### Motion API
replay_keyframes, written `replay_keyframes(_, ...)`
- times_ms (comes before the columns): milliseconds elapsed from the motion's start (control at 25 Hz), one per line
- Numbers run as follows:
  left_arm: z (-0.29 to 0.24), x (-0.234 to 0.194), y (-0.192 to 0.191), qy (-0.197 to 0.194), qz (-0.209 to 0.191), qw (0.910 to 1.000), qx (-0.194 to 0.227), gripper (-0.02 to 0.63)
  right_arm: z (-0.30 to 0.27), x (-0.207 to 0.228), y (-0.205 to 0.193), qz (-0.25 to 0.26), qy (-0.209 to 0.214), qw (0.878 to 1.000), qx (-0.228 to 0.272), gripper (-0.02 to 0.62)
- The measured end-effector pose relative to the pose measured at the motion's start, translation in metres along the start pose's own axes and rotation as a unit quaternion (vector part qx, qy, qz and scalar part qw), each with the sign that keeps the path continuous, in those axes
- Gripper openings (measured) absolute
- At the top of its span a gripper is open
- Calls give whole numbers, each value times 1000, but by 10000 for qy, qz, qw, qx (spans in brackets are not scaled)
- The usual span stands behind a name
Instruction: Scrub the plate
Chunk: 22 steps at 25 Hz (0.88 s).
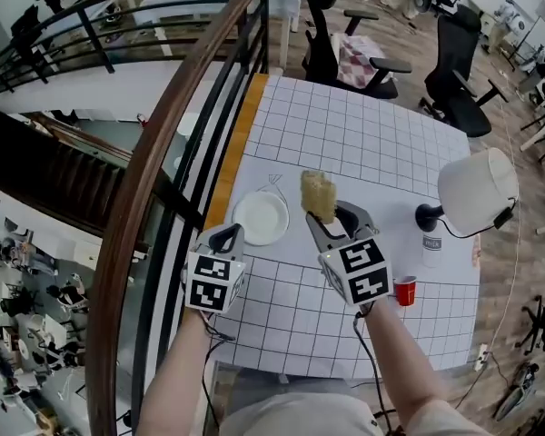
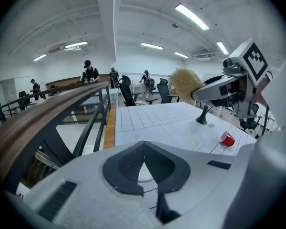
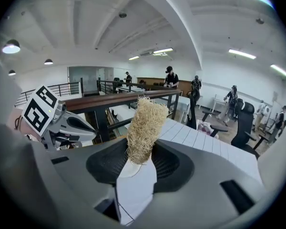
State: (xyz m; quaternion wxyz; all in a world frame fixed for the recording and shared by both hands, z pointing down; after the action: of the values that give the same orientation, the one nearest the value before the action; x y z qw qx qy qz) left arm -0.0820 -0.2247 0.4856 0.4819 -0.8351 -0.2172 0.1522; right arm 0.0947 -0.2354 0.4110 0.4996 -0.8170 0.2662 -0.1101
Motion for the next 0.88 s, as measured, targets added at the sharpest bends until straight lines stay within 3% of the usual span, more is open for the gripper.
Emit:
replay_keyframes(320,78,26,100,-82,-483,9935,1027,12,61,-16,75,237,-116,9954,925,152)
replay_keyframes(440,109,46,136,-329,-669,9875,1392,12,87,-23,95,329,-127,9920,1215,152)
replay_keyframes(600,145,63,174,-363,-1020,9765,1865,12,128,-35,127,506,-147,9847,1659,152)
replay_keyframes(880,208,90,215,-317,-957,9605,2594,12,208,-59,180,860,31,9658,2446,155)
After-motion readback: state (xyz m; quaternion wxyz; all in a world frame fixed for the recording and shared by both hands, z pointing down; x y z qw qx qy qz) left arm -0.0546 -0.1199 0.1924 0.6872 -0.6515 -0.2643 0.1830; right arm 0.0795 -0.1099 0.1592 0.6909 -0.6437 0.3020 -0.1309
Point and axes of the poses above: the fingertips, and each gripper's own axes: z backward along the fingers, x to its right, y out of its top, the point moved 4 cm from there along z, backward along the fingers, and after that the axes turned 5 degrees about x, right-handed, at the moved point
